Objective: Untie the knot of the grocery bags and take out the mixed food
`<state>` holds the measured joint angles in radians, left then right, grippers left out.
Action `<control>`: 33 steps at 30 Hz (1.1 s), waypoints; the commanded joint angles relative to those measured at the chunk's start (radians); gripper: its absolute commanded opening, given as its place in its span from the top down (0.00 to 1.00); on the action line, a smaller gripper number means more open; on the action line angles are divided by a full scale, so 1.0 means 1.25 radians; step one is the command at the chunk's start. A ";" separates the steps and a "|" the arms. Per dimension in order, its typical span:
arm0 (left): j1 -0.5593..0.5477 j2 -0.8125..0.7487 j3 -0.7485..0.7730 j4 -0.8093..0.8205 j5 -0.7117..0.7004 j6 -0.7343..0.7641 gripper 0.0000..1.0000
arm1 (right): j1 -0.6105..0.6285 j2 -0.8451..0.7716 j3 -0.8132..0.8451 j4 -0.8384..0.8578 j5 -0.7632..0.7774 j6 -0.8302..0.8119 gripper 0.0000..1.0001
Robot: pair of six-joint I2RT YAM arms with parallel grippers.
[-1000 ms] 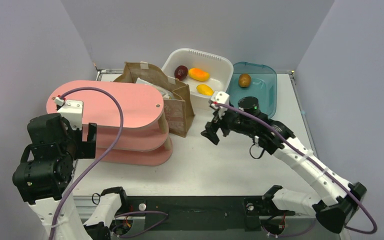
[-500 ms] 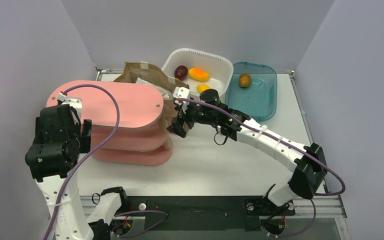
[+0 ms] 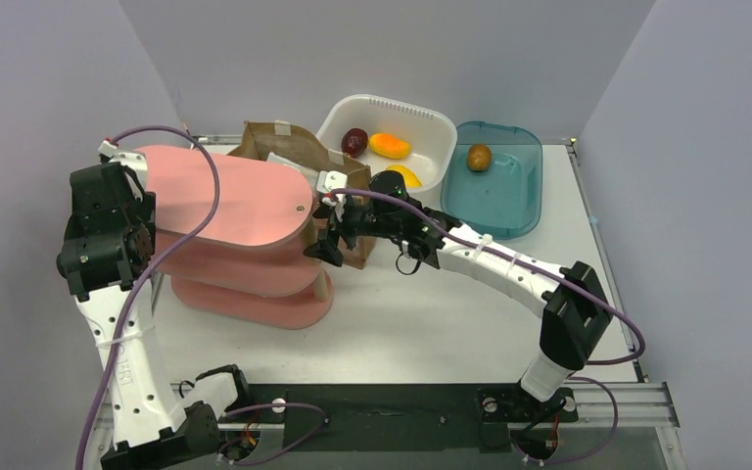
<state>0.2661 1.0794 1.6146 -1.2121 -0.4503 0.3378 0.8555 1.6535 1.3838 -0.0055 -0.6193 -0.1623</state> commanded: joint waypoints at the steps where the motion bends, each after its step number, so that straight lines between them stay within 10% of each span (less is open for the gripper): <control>1: 0.005 0.021 -0.019 0.177 0.052 0.016 0.46 | 0.015 0.013 0.038 0.084 -0.035 -0.008 0.24; 22: 0.059 0.108 -0.082 0.337 0.260 -0.046 0.56 | 0.175 0.074 -0.001 0.293 0.182 -0.006 0.72; 33: 0.090 0.092 0.056 0.095 0.202 -0.105 0.36 | 0.262 0.176 0.050 0.421 0.495 0.013 1.00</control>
<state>0.3840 1.2148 1.5974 -0.9268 -0.2234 0.2611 1.1664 1.8008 1.3899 0.3908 -0.2794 -0.0898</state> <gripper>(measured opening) 0.620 0.367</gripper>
